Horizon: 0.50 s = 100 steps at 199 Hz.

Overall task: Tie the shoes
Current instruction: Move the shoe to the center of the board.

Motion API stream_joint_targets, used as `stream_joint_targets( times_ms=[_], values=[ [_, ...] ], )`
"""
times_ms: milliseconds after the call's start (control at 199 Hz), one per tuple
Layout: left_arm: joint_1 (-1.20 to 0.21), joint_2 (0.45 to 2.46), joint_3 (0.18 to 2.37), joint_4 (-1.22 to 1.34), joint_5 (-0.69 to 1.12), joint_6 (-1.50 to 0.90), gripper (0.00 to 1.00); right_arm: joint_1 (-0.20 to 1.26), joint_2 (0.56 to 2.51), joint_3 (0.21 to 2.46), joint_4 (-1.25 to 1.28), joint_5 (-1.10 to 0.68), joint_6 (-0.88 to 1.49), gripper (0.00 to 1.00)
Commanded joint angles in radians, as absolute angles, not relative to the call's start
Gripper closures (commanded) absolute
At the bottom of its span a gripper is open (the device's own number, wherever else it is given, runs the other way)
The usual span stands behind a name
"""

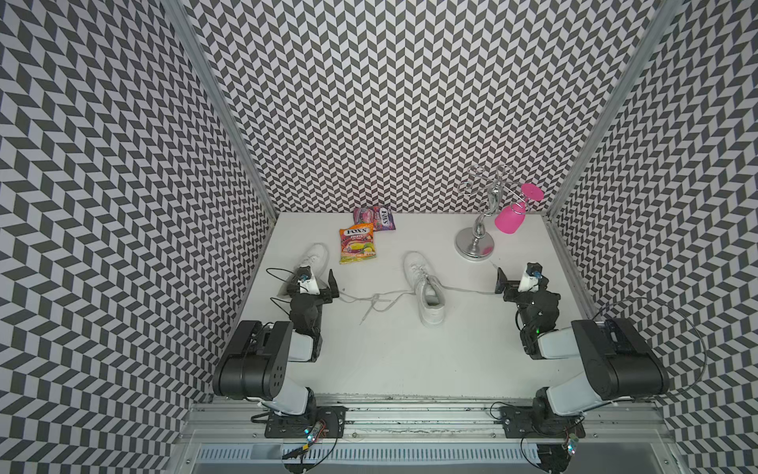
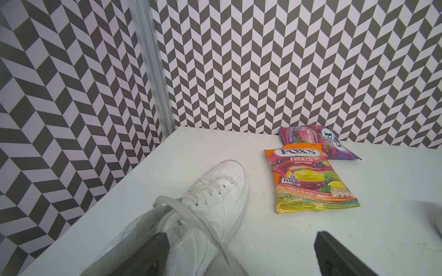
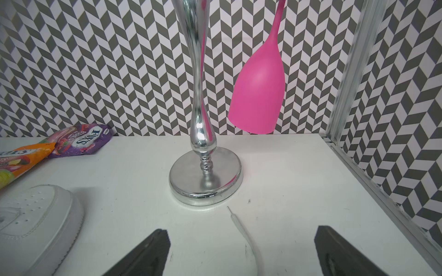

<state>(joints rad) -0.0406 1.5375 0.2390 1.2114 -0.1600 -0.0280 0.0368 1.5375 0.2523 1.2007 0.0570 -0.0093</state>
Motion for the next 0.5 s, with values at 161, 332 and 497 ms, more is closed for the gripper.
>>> stream_joint_targets(
  times_ms=[161, 332, 497],
  values=[
    [-0.035, 1.545, 0.255, 1.236, -0.164, -0.031, 0.00, 0.040, 1.540, 0.264, 1.245, 0.076, -0.004, 0.00],
    [-0.035, 1.544, 0.254, 1.236, -0.164, -0.031, 0.00, 0.041, 1.542, 0.262, 1.246, 0.076, -0.003, 0.00],
    [-0.035, 1.539, 0.250, 1.245, -0.168, -0.030, 0.00, 0.040, 1.538, 0.253, 1.268, 0.090, 0.006, 0.01]
  ],
)
